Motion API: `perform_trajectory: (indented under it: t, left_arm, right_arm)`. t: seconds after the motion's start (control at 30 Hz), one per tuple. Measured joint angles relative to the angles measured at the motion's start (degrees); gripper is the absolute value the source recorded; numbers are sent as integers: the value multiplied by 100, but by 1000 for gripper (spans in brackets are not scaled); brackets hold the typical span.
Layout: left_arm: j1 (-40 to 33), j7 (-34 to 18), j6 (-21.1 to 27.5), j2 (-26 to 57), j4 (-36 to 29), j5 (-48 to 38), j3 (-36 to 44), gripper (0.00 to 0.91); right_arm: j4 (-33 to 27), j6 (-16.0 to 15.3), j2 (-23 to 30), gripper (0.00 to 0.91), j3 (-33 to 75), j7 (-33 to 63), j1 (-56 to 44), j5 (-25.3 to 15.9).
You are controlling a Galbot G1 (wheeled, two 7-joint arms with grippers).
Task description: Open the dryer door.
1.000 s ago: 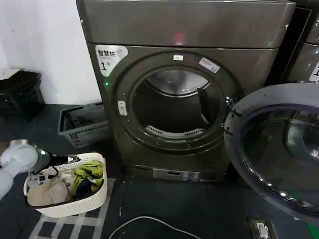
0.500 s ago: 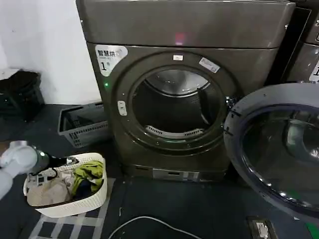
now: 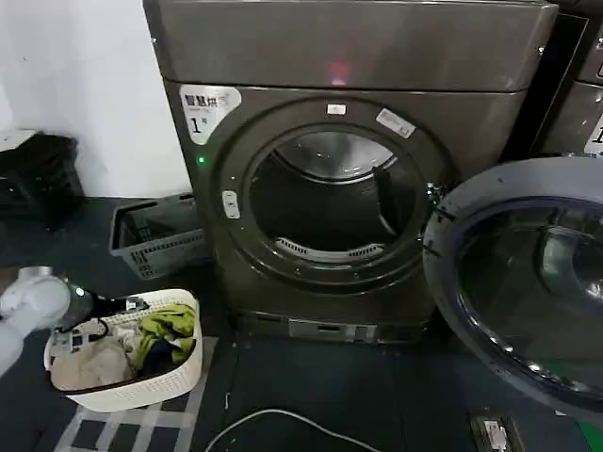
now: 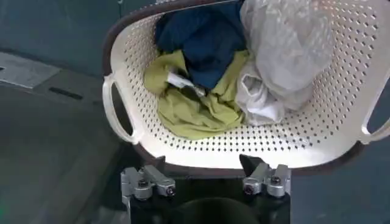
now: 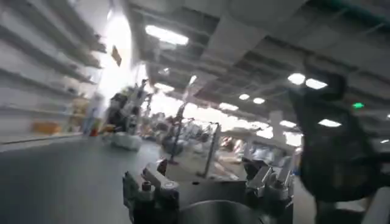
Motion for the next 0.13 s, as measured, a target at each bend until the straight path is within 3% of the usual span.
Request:
perform_trajectory:
  t: [0.13]
  left_arm:
    - [23,0,0,20,-13,-4,-11,907]
  right_arm:
    - [29,-174,32,907,-55,-330,11,183]
